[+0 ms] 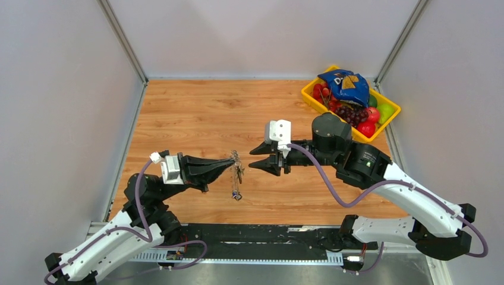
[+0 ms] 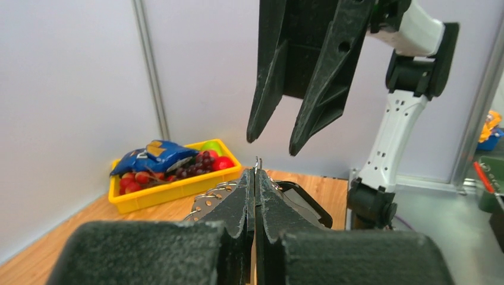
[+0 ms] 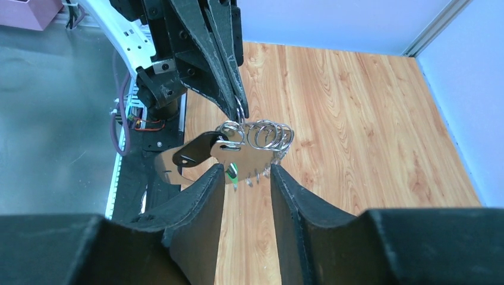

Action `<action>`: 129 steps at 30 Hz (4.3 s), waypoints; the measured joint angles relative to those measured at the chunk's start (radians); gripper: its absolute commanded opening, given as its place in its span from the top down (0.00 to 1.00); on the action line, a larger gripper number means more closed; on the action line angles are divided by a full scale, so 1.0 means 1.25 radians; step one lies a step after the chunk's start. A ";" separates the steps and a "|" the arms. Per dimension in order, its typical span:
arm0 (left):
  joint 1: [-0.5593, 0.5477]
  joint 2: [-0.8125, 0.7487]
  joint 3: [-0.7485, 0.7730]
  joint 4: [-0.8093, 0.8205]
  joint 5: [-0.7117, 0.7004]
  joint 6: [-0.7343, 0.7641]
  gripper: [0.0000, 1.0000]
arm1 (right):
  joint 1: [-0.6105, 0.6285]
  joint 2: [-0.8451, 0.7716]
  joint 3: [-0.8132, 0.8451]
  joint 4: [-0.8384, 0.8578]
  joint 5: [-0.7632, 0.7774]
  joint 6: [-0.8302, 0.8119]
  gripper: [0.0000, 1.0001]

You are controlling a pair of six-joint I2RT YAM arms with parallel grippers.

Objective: Put the keys on the keyring

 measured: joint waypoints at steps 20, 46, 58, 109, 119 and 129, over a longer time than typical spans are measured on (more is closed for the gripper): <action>0.000 0.057 0.000 0.236 0.079 -0.197 1.00 | 0.004 0.001 0.046 0.056 -0.099 -0.017 0.74; 0.000 0.106 -0.026 0.593 -0.022 -0.332 1.00 | 0.031 0.125 0.189 0.132 -0.192 0.122 0.75; 0.000 0.114 -0.040 0.621 -0.027 -0.334 1.00 | 0.055 0.162 0.228 0.180 -0.191 0.146 0.76; 0.000 0.101 -0.047 0.625 -0.037 -0.332 1.00 | 0.083 0.183 0.221 0.209 -0.132 0.140 1.00; 0.000 0.100 -0.052 0.625 -0.041 -0.331 0.98 | 0.089 0.176 0.211 0.211 -0.114 0.133 1.00; 0.000 0.068 -0.052 0.565 -0.034 -0.310 0.78 | 0.099 0.165 0.191 0.207 -0.076 0.137 1.00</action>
